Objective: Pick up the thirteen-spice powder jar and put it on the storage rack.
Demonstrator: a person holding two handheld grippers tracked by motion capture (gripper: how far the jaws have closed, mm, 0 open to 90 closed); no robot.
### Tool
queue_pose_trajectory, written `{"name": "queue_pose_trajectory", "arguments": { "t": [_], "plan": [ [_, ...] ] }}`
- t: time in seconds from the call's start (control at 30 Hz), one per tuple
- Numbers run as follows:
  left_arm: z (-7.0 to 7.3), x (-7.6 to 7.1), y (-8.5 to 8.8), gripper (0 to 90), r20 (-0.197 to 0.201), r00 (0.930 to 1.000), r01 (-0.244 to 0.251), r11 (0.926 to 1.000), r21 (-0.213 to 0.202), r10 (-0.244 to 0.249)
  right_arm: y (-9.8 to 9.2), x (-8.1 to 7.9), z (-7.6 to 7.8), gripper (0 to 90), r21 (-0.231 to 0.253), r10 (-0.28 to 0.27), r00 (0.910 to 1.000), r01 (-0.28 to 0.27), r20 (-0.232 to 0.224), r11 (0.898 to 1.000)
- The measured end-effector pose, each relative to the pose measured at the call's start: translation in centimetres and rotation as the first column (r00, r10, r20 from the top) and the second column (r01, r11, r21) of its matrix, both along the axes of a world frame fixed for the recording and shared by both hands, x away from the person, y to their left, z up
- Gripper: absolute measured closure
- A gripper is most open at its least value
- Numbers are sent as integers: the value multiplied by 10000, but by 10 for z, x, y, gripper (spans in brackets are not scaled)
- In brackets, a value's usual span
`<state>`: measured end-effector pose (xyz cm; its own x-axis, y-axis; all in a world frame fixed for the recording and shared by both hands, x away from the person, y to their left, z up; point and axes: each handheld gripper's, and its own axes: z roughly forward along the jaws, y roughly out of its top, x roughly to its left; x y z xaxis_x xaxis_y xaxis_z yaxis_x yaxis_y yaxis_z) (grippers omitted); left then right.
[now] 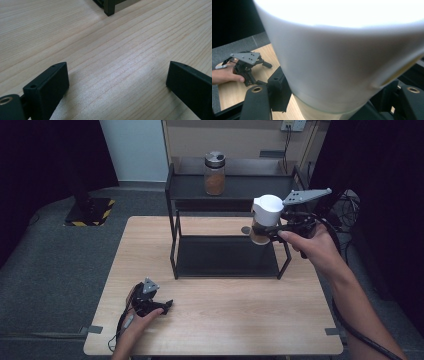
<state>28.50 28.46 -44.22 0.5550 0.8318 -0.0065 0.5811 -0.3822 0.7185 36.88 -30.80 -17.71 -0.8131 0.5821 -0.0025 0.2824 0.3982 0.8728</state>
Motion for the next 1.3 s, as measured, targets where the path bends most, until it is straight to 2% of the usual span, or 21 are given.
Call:
{"name": "queue_pose_trajectory", "arguments": {
  "t": [0.2,0.73,0.93,1.13,1.3],
  "plan": [
    [0,0,0,32,4,10000,1,10000,-1,-1,3,4,12,314,-167,83,9999,-81,112,9998],
    [0,0,0,31,5,10000,-3,10000,-3,3,13,21,39,314,-208,-16,9997,21,233,9998],
    [0,0,0,32,1,10000,0,10000,1,0,14,27,50,314,-184,-199,9994,204,271,9996],
    [0,0,0,31,6,10000,-2,10000,3,2,11,32,55,314,45,-475,9984,474,303,9989],
    [0,0,0,31,-6,10000,-11,10000,-11,11,12,35,58,313,33,-612,9974,611,391,9981]
  ]
}}
